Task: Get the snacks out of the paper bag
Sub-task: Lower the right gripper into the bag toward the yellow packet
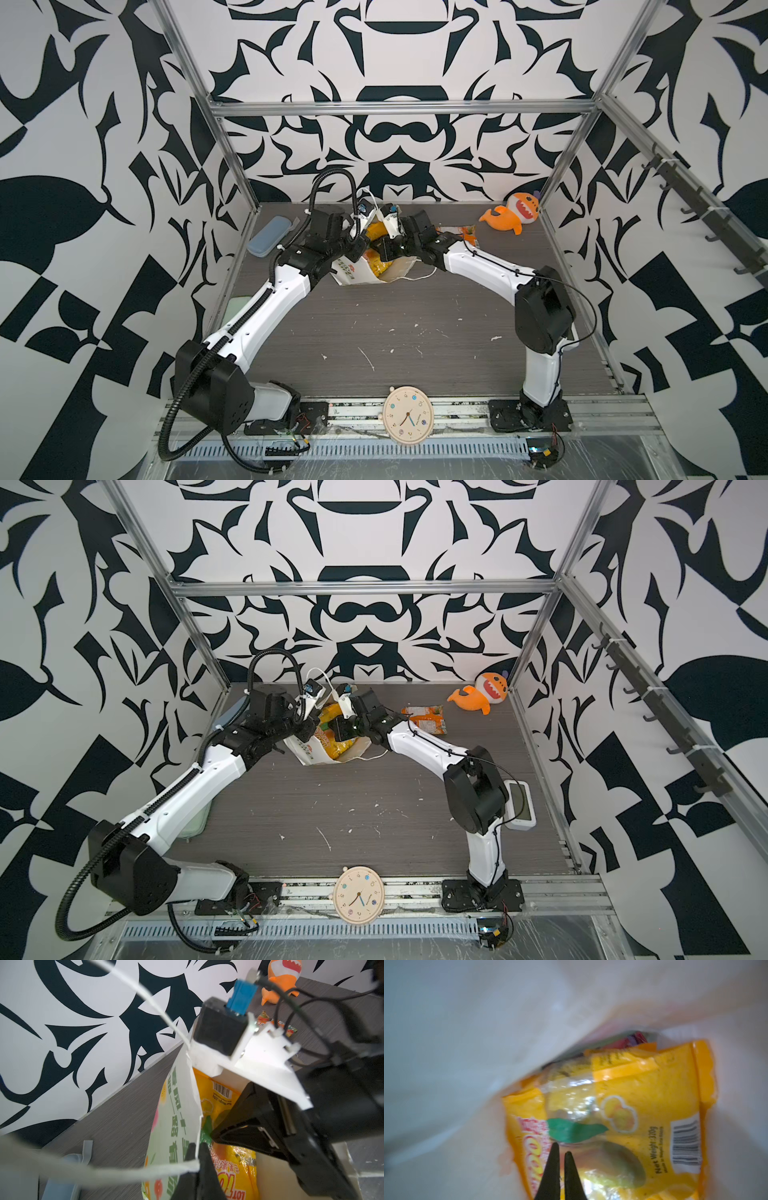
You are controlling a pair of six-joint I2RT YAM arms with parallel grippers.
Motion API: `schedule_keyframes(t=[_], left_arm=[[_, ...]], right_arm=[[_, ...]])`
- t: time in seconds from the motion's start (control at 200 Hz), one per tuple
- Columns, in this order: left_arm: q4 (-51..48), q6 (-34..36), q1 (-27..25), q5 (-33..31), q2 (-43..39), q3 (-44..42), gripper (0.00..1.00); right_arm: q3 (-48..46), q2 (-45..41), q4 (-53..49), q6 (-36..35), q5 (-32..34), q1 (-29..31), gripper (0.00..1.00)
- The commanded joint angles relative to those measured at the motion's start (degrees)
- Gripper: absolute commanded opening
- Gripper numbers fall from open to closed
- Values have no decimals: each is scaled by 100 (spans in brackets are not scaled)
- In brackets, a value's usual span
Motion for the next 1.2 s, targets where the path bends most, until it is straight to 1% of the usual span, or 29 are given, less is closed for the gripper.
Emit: schedule_keyframes(t=[0.0, 0.045, 0.09, 0.175, 0.225, 0.34, 0.395, 0.46, 0.56, 0.59, 0.63, 0.65, 0.735, 0.855, 0.955, 1.075, 1.085, 1.1, 1.11, 1.195], left_arm=[[154, -9, -34, 116, -87, -102, 0], [144, -5, -39, 117, -87, -96, 0], [144, -7, -40, 110, -94, -110, 0], [153, -18, -38, 115, -111, -121, 0], [172, -22, -33, 108, -114, -135, 0], [173, -15, -38, 122, -122, -122, 0], [179, -14, -39, 143, -131, -114, 0], [162, -14, -40, 167, -129, -83, 0], [162, -5, -40, 213, -140, -58, 0], [171, -5, -33, 224, -128, -60, 0], [178, 2, -39, 258, -126, -51, 0], [181, 4, -39, 263, -117, -45, 0], [142, 4, -37, 270, -91, 1, 0], [103, 20, -41, 305, -89, 33, 0], [75, 65, -33, 306, -114, 30, 0], [83, 90, -41, 328, -125, 27, 0], [83, 91, -35, 333, -129, 27, 0], [90, 98, -41, 329, -124, 27, 0], [91, 100, -35, 331, -123, 32, 0], [94, 109, -40, 345, -107, 46, 0]], right_arm=[[-22, -398, 456, -72, -200, -11, 0], [-8, -433, 398, -80, -133, -26, 0], [37, -476, 196, -158, 157, -21, 0], [-25, -502, 17, -316, 744, -9, 22], [-84, -505, -23, -333, 1098, -11, 29], [-289, -448, 241, -389, 1548, -9, 47], [-249, -359, 332, -326, 1720, -10, 53], [-135, -218, 365, -244, 1912, -9, 56], [100, 25, 462, -76, 1918, -9, 61], [153, 100, 491, -16, 1947, -12, 65], [231, 190, 593, 111, 1901, -11, 67], [276, 242, 650, 170, 1876, -9, 71], [590, 443, 598, 461, 1790, -9, 72], [615, 506, 798, 875, 1764, -9, 76], [585, 458, 902, 1067, 1785, 8, 83], [606, 400, 963, 1345, 1803, 34, 84], [605, 397, 959, 1374, 1800, 35, 87], [613, 399, 964, 1418, 1793, 35, 97], [607, 390, 970, 1445, 1791, 35, 99], [764, 419, 899, 1623, 1802, 82, 100]])
